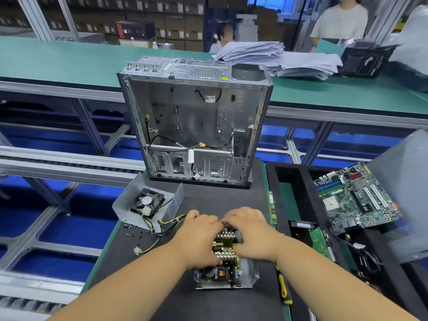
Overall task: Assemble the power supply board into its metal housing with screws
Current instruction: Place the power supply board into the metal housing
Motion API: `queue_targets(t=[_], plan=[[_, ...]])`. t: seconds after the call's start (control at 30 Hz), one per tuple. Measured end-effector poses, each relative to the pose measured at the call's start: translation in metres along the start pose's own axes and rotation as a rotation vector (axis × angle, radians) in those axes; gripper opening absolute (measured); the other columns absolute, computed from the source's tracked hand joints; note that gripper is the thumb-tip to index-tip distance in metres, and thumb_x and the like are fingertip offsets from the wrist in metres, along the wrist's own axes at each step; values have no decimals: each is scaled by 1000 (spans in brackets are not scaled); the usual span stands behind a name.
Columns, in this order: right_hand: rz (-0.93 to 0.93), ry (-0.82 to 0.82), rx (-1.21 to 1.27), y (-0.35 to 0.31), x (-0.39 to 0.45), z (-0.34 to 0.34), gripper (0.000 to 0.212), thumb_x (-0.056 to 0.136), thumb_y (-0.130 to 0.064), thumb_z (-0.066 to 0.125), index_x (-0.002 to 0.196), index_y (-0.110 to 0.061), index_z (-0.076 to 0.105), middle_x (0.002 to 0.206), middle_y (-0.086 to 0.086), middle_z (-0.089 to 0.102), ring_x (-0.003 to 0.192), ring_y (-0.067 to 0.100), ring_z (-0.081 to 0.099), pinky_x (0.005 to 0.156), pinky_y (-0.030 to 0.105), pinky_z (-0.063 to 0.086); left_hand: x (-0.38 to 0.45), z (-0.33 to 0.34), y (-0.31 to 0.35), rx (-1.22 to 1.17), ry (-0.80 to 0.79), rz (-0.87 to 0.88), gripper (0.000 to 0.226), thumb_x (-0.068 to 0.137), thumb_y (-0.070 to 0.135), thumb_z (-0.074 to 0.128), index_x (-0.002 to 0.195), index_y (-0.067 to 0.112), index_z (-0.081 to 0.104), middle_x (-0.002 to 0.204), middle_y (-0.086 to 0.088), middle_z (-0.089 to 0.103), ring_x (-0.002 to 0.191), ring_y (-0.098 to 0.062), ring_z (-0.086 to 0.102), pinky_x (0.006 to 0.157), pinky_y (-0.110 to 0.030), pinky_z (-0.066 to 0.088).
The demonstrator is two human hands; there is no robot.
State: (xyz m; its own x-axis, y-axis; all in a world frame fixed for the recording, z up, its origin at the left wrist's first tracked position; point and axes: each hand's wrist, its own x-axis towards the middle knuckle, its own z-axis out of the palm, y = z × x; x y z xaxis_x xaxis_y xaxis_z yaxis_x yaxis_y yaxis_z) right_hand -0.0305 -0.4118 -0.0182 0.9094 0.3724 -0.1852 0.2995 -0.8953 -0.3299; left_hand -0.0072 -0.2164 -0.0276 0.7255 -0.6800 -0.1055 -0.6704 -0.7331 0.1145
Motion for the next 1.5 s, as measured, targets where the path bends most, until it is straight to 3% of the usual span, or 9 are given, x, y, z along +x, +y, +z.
queue_targets(t=[0.1,0.27,0.53,0.7,0.8,0.93,1.17,1.37,1.5], plan=[[-49,17,-20,-12,-5,10,78,64,-50,64,136,-28,43,113,-12,53,111,14,44,108,34,25,-1,-2,0,-16,27,-2,62,59,70,60,108,31,53,97,12,53,99,-15,55,94,-35,24],[-2,152,-45,-15,-2,28,78,67,-47,75,138,-28,47,119,-7,59,115,18,46,104,30,29,-4,-2,-1,-39,53,1,65,61,68,60,118,37,51,94,14,51,97,-12,54,87,-34,21],[-11,247,102,-20,0,22,77,63,-48,80,135,-36,57,117,-12,66,112,10,52,105,30,34,-23,-7,-26,-276,145,122,60,84,59,57,136,29,51,127,10,50,120,-9,42,113,-28,22],[70,230,152,-24,-2,19,82,60,-51,86,134,-29,59,119,-6,63,116,14,51,104,27,36,-37,2,-44,-478,387,-202,50,91,38,58,135,21,42,131,9,45,122,-7,40,110,-26,30],[103,220,187,-22,-7,20,81,62,-50,87,135,-32,57,124,-10,61,121,11,48,108,23,29,-38,-1,-63,-606,234,-376,46,94,21,58,136,23,40,129,8,52,119,-7,49,109,-28,37],[114,216,198,-25,-9,19,81,63,-50,87,136,-33,56,124,-12,59,121,10,46,104,20,29,-38,-2,-75,-405,77,-379,31,95,33,57,126,33,50,111,19,54,109,-6,55,93,-26,44],[128,219,198,-30,-10,12,82,62,-51,87,135,-33,55,122,-12,58,120,9,45,98,19,28,-9,-25,-84,-416,256,-387,10,96,28,57,100,29,66,86,11,61,84,-14,56,70,-30,40],[172,183,146,-31,-8,17,82,62,-57,85,134,-34,54,117,-9,53,115,11,37,97,23,26,23,-25,-88,-148,168,-332,22,100,30,49,111,28,68,102,0,61,100,-25,58,83,-36,47],[210,161,158,-31,-6,25,81,62,-57,84,133,-36,53,91,-23,33,98,9,25,87,26,28,33,-18,-93,16,88,-285,27,102,33,44,119,34,66,109,0,64,104,-24,59,89,-36,45]])
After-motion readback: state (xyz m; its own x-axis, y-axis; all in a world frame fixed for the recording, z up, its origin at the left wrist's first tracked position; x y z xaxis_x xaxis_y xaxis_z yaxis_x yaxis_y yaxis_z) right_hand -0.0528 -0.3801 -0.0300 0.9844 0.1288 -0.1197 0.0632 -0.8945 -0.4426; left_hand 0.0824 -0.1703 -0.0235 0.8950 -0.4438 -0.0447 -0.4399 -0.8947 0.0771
